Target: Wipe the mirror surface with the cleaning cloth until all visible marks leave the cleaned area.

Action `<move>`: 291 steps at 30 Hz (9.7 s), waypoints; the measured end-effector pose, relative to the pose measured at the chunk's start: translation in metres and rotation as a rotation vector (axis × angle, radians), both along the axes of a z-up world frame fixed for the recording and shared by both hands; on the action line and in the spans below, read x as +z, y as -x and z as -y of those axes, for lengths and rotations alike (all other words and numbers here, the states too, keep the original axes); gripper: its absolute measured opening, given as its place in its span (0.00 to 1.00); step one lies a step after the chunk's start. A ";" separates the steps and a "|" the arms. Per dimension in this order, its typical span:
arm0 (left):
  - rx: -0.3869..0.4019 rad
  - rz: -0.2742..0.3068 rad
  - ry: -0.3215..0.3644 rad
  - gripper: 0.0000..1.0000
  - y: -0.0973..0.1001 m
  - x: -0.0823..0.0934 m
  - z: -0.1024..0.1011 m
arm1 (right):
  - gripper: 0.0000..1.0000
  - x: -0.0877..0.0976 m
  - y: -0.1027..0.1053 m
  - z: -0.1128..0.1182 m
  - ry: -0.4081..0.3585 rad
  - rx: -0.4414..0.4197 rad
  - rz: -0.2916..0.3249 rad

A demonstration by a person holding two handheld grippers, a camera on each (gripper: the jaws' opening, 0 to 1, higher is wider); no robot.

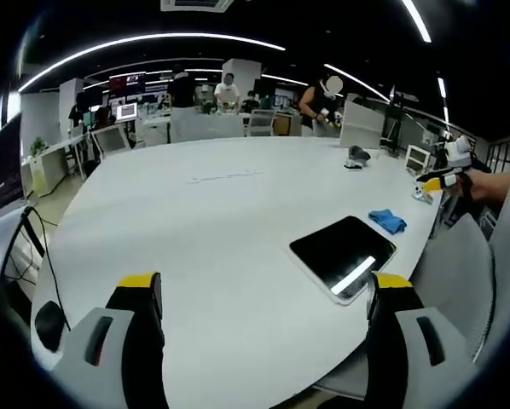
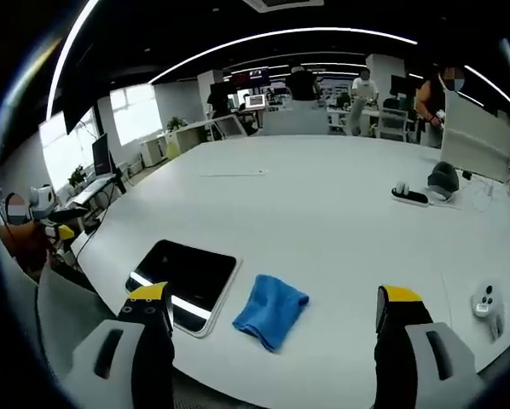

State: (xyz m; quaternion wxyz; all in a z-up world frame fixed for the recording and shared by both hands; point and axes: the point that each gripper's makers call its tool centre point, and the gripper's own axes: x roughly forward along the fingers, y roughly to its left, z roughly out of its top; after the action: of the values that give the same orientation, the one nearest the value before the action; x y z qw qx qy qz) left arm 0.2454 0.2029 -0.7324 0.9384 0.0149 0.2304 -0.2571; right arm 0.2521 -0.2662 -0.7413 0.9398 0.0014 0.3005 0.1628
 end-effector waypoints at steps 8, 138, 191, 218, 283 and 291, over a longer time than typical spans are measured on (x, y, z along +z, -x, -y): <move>0.038 0.011 0.010 0.99 0.001 0.000 -0.005 | 0.99 -0.003 -0.006 -0.006 -0.012 0.004 0.011; 0.071 0.003 -0.020 0.99 0.023 -0.014 -0.025 | 0.00 -0.103 -0.095 -0.117 -0.036 -0.133 -0.348; -0.009 -0.057 -0.036 0.99 0.019 -0.032 -0.018 | 0.00 -0.124 -0.091 -0.230 -0.062 -0.008 -0.476; -0.022 -0.025 -0.016 0.99 0.014 -0.022 -0.012 | 0.00 -0.123 -0.095 -0.308 -0.064 0.108 -0.490; 0.014 0.023 -0.038 0.99 0.011 -0.003 -0.015 | 0.00 -0.123 -0.045 -0.309 -0.018 0.204 -0.494; 0.032 0.045 -0.025 0.99 0.006 0.000 -0.009 | 0.00 -0.123 -0.045 -0.304 -0.025 0.220 -0.481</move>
State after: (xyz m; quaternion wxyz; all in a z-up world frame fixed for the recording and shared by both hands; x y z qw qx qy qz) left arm 0.2390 0.2120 -0.7320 0.9471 0.0287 0.2126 -0.2386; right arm 0.2971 0.0381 -0.8640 0.8180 0.0190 0.5114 0.2628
